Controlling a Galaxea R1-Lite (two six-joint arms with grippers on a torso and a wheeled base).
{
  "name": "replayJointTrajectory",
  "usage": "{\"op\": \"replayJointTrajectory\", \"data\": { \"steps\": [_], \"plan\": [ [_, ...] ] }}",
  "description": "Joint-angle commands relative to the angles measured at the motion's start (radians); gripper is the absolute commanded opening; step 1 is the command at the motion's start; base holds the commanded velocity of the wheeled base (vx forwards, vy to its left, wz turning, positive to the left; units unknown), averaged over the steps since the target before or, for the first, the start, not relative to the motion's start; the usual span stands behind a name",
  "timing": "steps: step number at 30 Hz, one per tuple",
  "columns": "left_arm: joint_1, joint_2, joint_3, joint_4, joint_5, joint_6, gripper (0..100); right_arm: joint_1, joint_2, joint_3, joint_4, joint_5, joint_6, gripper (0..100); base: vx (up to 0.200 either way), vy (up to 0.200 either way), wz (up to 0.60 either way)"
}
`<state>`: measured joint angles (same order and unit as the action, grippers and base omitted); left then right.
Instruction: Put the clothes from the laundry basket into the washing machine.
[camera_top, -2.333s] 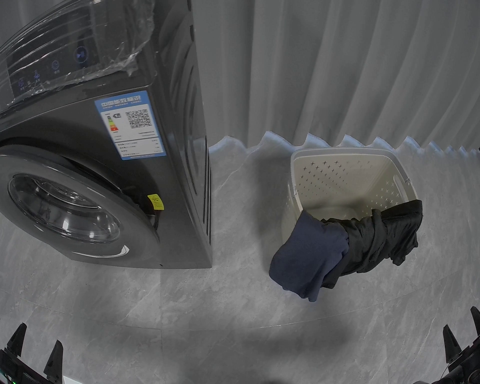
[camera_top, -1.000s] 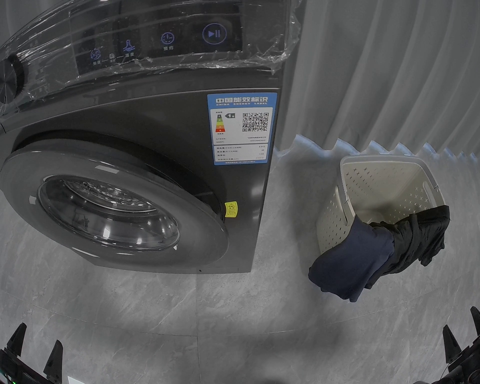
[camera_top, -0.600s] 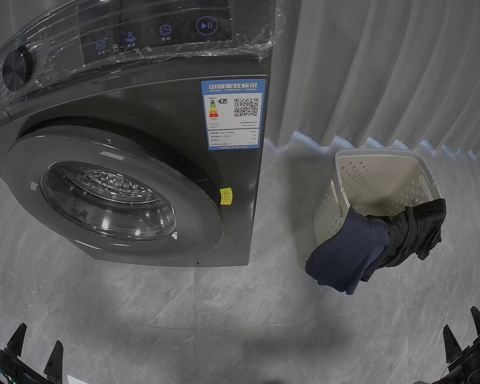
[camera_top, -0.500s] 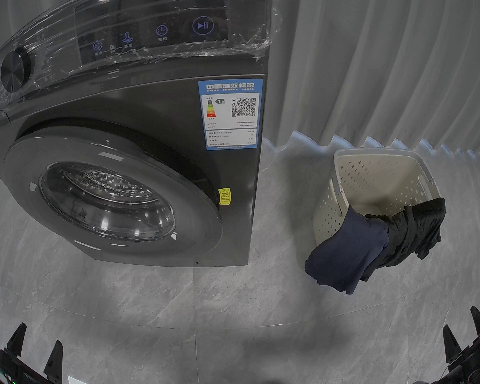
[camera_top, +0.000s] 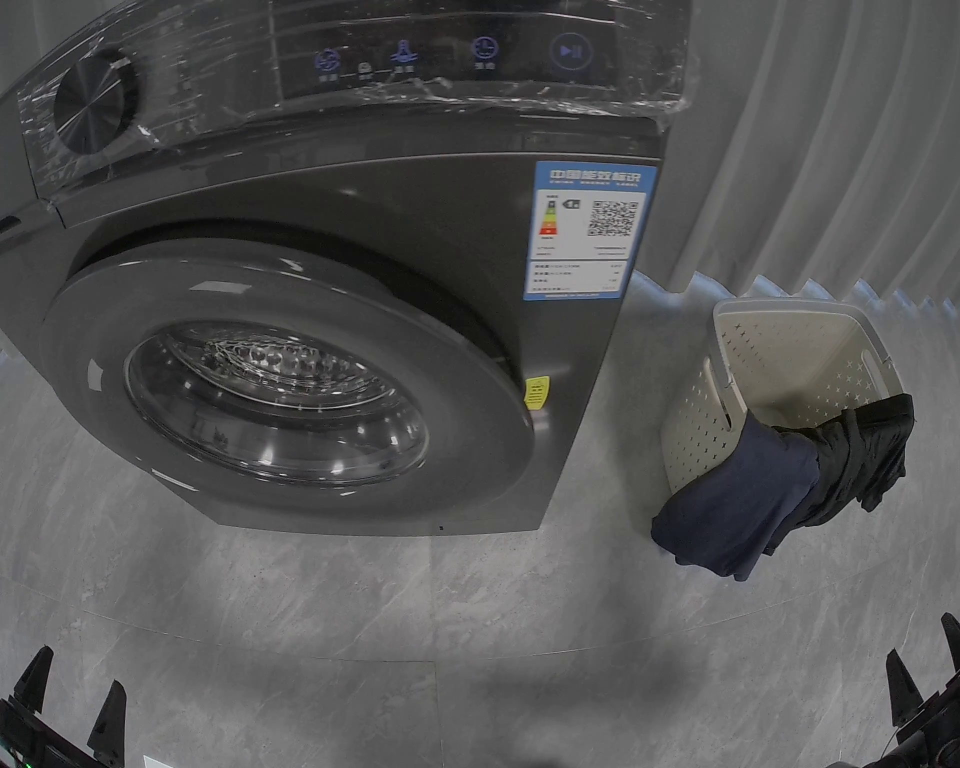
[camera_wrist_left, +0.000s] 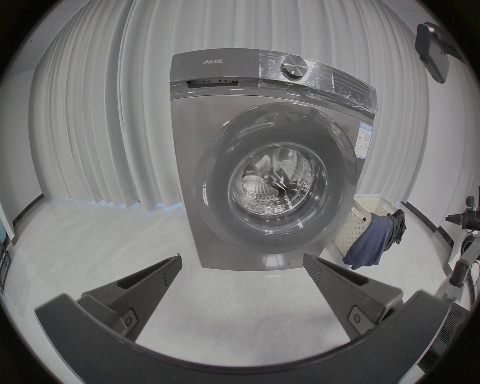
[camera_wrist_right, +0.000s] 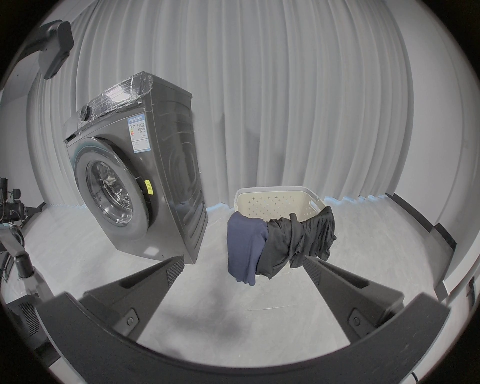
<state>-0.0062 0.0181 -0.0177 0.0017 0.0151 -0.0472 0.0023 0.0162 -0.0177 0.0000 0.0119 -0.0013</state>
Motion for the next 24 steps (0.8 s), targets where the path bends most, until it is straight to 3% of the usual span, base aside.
{"op": "replayJointTrajectory", "data": {
  "steps": [1, 14, 24],
  "plan": [
    [0.0, -0.012, 0.016, 0.0, 0.0, 0.0, 100, 0.001, -0.016, 0.015, 0.0, 0.0, 0.0, 100, 0.0, 0.2, 0.0],
    [0.0, -0.012, 0.016, 0.0, 0.0, 0.0, 100, -0.004, -0.016, 0.016, 0.0, -0.001, -0.009, 100, 0.0, 0.2, 0.0],
    [0.0, -0.012, 0.016, 0.0, 0.0, 0.0, 100, -0.002, -0.016, 0.016, 0.0, 0.0, -0.008, 100, 0.0, 0.0, 0.0]
  ]
}}
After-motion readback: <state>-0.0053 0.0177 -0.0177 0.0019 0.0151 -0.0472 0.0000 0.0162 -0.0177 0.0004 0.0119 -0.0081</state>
